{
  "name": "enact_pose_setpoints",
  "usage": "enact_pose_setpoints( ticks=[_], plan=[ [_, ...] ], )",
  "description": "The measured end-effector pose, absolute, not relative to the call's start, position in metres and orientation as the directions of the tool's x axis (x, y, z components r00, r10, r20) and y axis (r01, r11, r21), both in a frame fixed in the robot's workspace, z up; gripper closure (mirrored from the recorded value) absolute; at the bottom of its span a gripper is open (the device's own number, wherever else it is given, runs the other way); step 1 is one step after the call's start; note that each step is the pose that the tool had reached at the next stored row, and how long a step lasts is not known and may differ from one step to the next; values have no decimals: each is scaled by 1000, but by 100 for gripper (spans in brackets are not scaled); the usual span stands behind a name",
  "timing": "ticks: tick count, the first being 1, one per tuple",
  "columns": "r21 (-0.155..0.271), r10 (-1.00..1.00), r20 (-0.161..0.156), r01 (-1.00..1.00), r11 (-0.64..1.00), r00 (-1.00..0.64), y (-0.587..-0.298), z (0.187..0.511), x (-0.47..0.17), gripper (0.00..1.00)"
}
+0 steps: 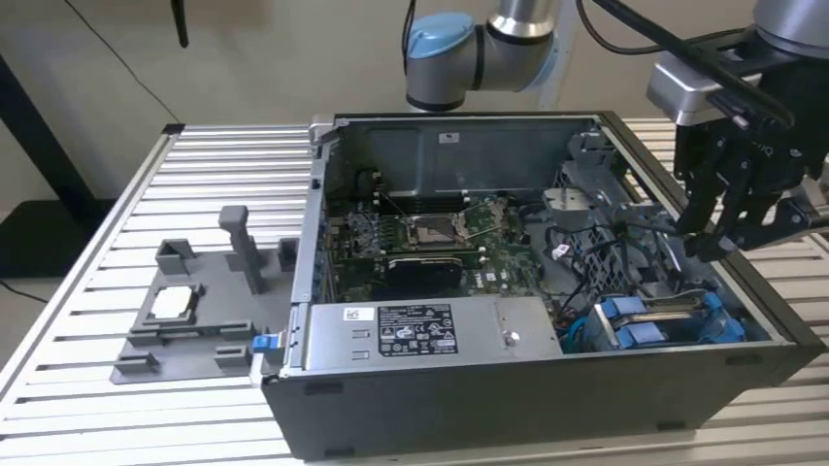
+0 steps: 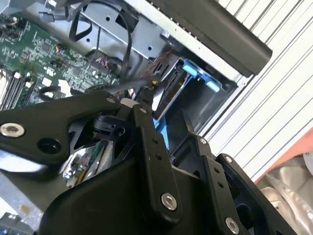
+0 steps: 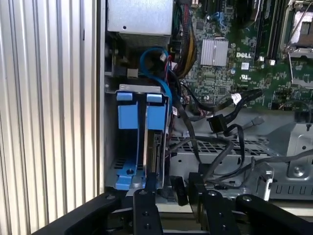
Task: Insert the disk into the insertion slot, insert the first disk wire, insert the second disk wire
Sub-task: 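Insert the first disk wire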
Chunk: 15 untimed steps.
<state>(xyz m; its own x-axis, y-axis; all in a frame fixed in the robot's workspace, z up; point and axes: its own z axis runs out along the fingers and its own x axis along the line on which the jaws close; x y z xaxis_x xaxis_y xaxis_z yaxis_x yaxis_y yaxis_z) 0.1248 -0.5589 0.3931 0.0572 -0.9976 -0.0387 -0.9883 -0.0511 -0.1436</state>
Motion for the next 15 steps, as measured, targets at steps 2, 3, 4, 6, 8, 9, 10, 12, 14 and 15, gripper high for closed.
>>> enact_pose_setpoints(
  ticks=[2, 3, 4, 6, 8, 9, 10, 12, 14, 15],
  plan=[
    [-154, -997, -37, -986, -64, 70, -558, 393, 125, 60],
    [-154, -996, -35, -985, -73, 79, -558, 393, 125, 60],
    [-154, -995, -32, -984, -84, 90, -557, 393, 125, 60],
    [-157, -993, -30, -982, -104, 110, -555, 392, 125, 60],
    [-165, -991, -29, -979, -124, 130, -554, 391, 125, 60],
    [-168, -990, -28, -977, -133, 139, -553, 390, 125, 60],
    [-171, -989, -27, -975, -141, 148, -552, 390, 125, 60],
    [-171, -988, -26, -975, -145, 152, -552, 390, 125, 62],
    [-171, -988, -26, -975, -146, 152, -552, 390, 125, 69],
    [-171, -988, -25, -975, -146, 152, -552, 390, 124, 69]
  ],
)
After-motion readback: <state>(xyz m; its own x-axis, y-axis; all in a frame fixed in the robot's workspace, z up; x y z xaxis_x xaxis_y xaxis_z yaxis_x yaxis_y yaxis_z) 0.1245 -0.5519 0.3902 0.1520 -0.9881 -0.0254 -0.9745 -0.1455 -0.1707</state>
